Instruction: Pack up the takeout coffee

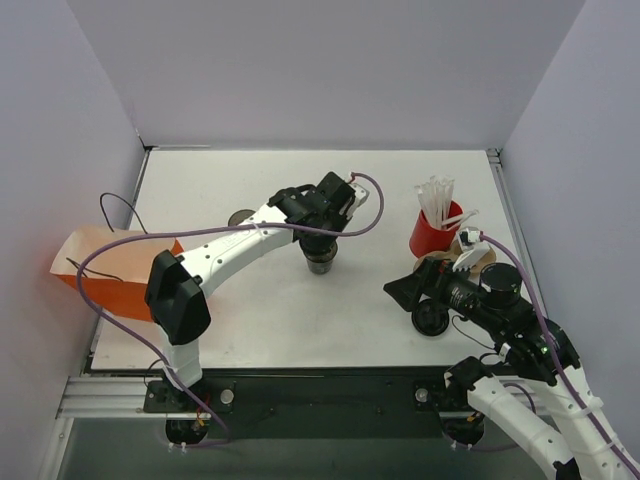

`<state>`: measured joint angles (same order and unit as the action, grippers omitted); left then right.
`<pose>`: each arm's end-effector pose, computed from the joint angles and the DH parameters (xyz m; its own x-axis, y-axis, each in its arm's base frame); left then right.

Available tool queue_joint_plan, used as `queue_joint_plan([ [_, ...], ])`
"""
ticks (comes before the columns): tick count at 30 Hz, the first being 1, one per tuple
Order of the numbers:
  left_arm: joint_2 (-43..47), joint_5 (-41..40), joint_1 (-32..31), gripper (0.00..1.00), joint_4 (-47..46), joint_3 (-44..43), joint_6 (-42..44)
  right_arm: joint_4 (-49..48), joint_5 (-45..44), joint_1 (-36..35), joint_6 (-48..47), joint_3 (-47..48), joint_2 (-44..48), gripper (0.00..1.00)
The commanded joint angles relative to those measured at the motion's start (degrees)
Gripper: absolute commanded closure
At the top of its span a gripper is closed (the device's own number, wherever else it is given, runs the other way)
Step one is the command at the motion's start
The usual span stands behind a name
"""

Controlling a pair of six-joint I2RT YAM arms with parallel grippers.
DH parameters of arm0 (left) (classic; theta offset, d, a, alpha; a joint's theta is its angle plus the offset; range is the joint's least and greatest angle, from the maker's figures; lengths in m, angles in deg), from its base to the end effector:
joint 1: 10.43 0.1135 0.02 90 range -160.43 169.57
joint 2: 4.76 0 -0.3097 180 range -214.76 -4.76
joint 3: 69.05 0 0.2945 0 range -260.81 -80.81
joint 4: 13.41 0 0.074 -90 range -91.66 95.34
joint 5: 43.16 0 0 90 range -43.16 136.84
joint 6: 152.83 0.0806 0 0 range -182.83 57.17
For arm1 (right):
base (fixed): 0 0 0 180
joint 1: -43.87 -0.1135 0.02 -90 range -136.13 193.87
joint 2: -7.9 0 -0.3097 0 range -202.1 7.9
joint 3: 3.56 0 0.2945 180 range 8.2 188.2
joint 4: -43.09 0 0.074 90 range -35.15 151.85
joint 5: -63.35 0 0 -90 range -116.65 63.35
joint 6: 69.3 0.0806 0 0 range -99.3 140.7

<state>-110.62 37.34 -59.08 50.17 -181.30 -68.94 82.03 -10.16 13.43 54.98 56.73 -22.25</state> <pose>0.3274 -0.3519 0.3152 -0.6246 0.5508 -0.5535 0.6183 0.7818 0.0803 0.1232 0.0990 0.3938 -0.5188 0.3215 -0.7921 -0.5270 0.6093 0.5925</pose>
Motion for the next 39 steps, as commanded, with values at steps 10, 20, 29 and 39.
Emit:
queue_joint_plan([
  [10, -4.79, 2.03, -0.05, 1.00, 2.13, -4.63, 0.48, 0.95, -1.99, -0.24, -1.15, 2.88, -0.08, 0.02],
  [20, -6.20, 2.20, 0.04, 0.96, 1.25, -4.37, 0.84, 1.47, -2.08, -0.24, -1.06, 3.15, 0.09, 0.02],
  [29, -7.51, 1.24, -0.05, 0.96, 1.34, -5.24, 1.01, 1.47, -2.08, -0.33, -1.06, 2.71, 0.36, 0.02],
  [39, -6.64, 0.97, -0.49, 0.94, 2.48, -7.09, 0.57, 1.56, -1.99, -0.33, -0.89, 2.44, 0.18, 0.02],
])
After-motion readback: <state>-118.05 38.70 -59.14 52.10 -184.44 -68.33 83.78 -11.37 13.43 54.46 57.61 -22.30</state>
